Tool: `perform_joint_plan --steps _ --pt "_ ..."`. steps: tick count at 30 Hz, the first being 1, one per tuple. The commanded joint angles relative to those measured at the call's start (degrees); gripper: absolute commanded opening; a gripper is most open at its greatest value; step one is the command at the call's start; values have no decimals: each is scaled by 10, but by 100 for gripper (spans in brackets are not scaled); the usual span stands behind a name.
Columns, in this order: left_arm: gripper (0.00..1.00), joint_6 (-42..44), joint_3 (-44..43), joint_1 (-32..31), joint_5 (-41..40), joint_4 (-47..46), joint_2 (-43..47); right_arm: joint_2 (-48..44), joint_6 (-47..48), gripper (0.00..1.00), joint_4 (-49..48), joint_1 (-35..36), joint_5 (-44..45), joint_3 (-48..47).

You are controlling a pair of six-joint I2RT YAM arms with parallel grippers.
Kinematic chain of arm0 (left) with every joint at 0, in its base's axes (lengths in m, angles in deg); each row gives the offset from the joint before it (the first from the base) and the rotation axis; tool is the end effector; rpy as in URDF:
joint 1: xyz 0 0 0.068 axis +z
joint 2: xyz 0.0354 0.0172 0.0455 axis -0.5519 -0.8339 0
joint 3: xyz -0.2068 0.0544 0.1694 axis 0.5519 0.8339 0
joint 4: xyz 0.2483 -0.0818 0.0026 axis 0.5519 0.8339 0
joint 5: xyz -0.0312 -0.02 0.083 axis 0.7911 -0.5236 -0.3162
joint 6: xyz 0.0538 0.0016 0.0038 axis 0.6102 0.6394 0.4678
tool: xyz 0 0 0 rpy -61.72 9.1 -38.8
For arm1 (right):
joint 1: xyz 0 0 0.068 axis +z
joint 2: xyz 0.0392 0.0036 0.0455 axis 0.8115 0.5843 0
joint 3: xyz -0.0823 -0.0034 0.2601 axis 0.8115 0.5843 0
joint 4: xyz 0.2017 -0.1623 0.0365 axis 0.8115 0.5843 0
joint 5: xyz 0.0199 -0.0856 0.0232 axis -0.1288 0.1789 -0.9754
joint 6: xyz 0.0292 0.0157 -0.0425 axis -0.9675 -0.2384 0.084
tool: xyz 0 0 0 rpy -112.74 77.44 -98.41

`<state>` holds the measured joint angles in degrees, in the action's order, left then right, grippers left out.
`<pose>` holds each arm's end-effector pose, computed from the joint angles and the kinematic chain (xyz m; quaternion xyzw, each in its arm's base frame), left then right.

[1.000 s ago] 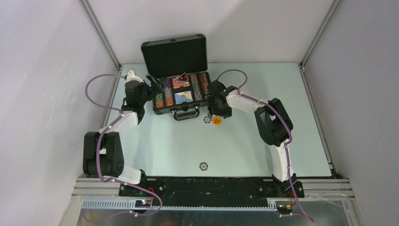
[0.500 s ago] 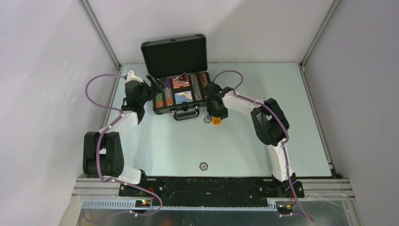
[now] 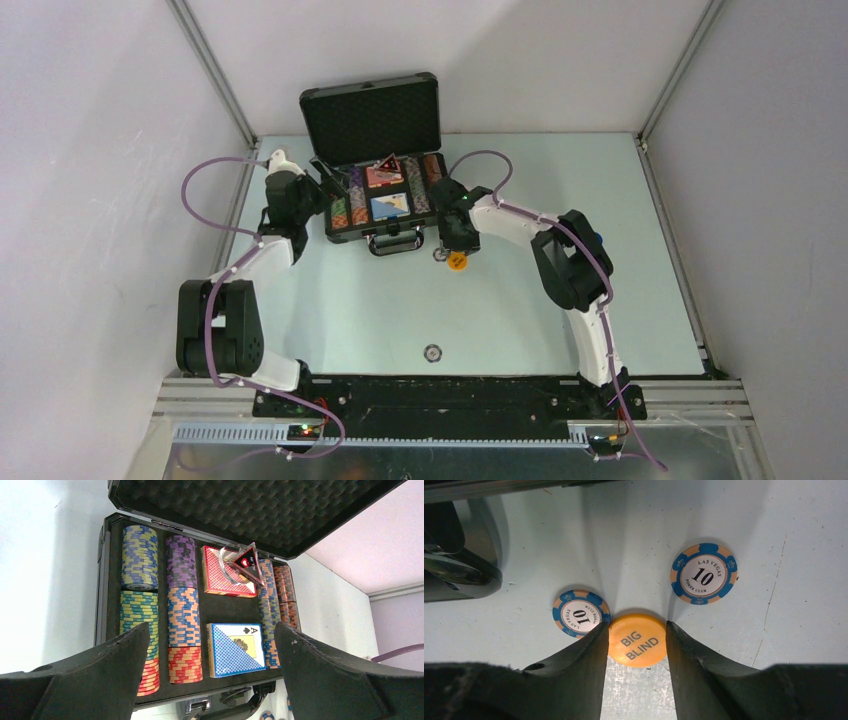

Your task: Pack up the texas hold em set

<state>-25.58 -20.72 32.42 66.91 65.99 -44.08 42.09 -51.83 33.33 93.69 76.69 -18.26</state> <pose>0.3290 -0.0101 0.2450 -0.2120 0.7790 -0.2313 0.5429 0.3442 0.2761 0.1670 -0.0805 0.9783 0.0323 0.1880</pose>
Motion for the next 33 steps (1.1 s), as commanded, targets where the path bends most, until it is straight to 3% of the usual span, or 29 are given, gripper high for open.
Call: perform_joint_plan --steps 1,11,26,33 --pt "98 -7 -26 5 8 -10 -1 3 10 50 32 3 21 -1" --pt "98 -8 -25 6 8 -10 0 -38 2 66 8 2 7 37" --pt "98 -8 -27 6 9 -11 -1 -53 8 58 -11 1 0 73" --pt "98 -8 -26 5 9 -10 -1 -42 9 67 -21 -6 8 61"
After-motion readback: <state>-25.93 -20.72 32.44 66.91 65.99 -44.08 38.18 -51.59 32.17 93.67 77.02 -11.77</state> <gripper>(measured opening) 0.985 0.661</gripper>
